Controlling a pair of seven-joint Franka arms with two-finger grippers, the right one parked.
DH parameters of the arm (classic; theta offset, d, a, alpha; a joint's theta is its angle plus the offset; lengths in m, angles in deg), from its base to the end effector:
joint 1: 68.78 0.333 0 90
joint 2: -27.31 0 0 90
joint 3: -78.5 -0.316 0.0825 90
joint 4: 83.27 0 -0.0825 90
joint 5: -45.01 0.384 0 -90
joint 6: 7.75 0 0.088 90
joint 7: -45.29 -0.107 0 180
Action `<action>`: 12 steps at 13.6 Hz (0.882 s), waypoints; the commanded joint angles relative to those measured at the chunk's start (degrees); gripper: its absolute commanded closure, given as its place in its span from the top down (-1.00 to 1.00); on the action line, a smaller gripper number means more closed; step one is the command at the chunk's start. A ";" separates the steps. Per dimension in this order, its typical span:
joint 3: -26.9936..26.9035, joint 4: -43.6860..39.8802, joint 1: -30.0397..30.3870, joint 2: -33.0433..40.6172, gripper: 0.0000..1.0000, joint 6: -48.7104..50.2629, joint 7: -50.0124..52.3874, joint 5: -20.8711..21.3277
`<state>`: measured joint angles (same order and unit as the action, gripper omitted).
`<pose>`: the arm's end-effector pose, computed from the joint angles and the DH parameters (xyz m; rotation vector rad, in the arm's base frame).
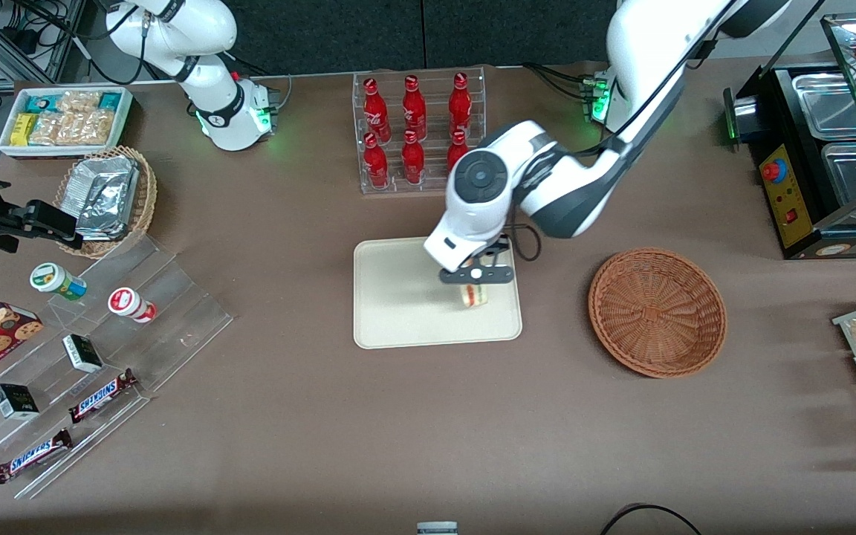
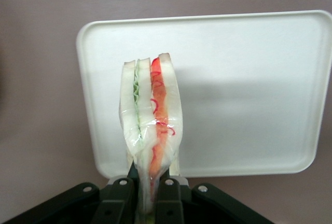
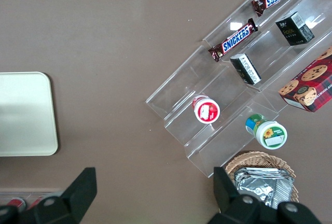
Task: Place sandwich from basket to tray
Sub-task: 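Lift the sandwich and carry it with the left gripper over the tray, then lower the sandwich onto the tray and open the left gripper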
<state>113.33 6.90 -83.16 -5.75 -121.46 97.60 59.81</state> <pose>0.4981 -0.4621 0.3458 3.1269 0.0154 -0.1611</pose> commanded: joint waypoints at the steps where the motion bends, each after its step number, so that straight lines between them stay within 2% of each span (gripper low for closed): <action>1: -0.02 -3.69 -3.37 -5.08 -1.00 -4.12 5.07 4.60; 5: -0.02 -3.69 -4.87 -9.65 -1.00 -7.48 10.70 12.43; 12: -0.02 -2.99 -5.22 -12.12 -1.00 -13.55 11.50 13.41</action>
<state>113.32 5.36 -87.63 -16.79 -134.11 107.61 71.93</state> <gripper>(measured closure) 0.850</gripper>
